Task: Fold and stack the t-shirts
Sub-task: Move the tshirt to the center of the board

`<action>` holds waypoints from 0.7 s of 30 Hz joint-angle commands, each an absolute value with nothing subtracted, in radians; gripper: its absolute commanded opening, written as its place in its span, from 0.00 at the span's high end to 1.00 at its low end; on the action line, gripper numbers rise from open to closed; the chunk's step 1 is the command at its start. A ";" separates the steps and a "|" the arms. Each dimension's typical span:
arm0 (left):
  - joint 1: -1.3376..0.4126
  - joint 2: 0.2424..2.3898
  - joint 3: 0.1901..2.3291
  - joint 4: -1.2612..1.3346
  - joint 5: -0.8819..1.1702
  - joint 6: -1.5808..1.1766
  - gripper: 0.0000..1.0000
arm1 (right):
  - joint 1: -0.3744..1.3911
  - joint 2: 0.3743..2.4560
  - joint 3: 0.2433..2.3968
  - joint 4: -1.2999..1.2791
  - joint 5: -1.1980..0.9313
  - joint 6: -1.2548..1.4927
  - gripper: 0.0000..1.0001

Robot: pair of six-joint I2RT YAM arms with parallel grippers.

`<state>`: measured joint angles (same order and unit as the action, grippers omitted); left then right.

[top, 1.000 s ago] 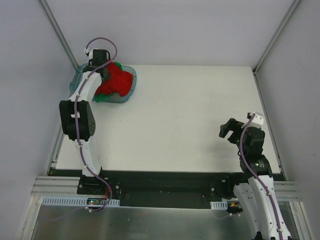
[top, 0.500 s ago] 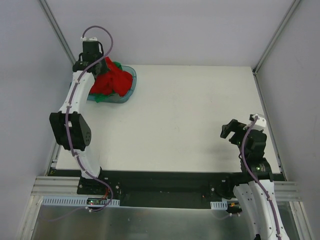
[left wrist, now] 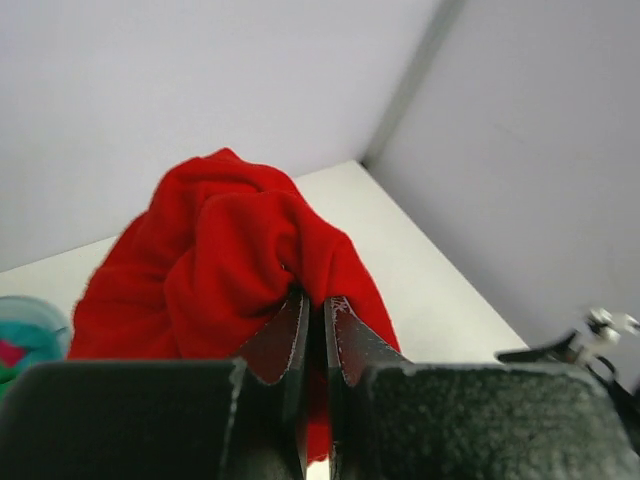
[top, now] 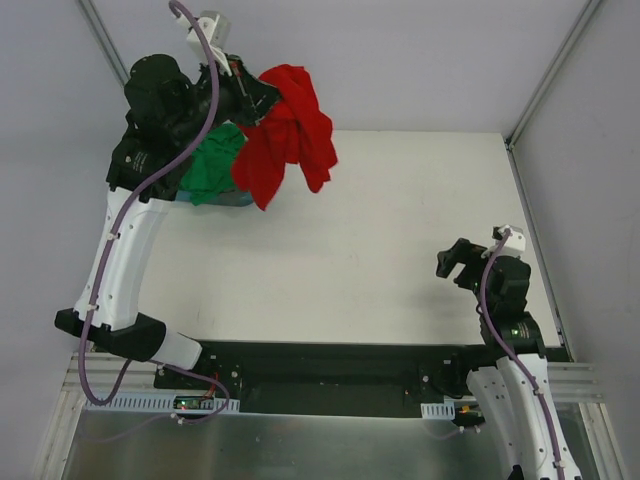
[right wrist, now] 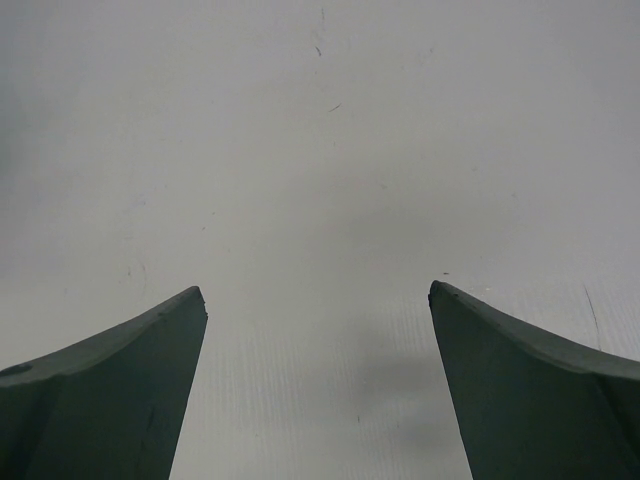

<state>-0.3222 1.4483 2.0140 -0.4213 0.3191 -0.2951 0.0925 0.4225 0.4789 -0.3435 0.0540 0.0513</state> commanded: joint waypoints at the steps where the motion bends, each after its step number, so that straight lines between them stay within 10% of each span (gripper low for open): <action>1: -0.420 1.473 2.059 -0.365 0.458 -0.310 1.00 | 0.095 0.402 0.517 -0.305 0.017 0.051 0.04; 7: -0.459 1.488 1.930 -0.359 0.554 -0.348 0.99 | 0.095 0.364 0.497 -0.305 0.051 0.060 0.04; 10: -0.459 1.438 1.697 -0.357 0.366 -0.342 0.72 | 0.095 0.360 0.494 -0.314 0.098 0.067 0.04; 13: -0.454 1.375 1.455 -0.357 0.116 -0.389 0.14 | 0.095 0.377 0.499 -0.322 0.103 0.075 0.04; 21: -0.453 1.204 1.033 -0.341 -0.078 -0.518 0.01 | 0.095 0.517 0.522 -0.336 0.014 0.084 0.04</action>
<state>-0.4564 1.3441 1.1248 -0.3843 0.0338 -0.4442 0.0925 0.4500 0.4789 -0.3420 0.0662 0.0669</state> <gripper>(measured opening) 0.989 0.958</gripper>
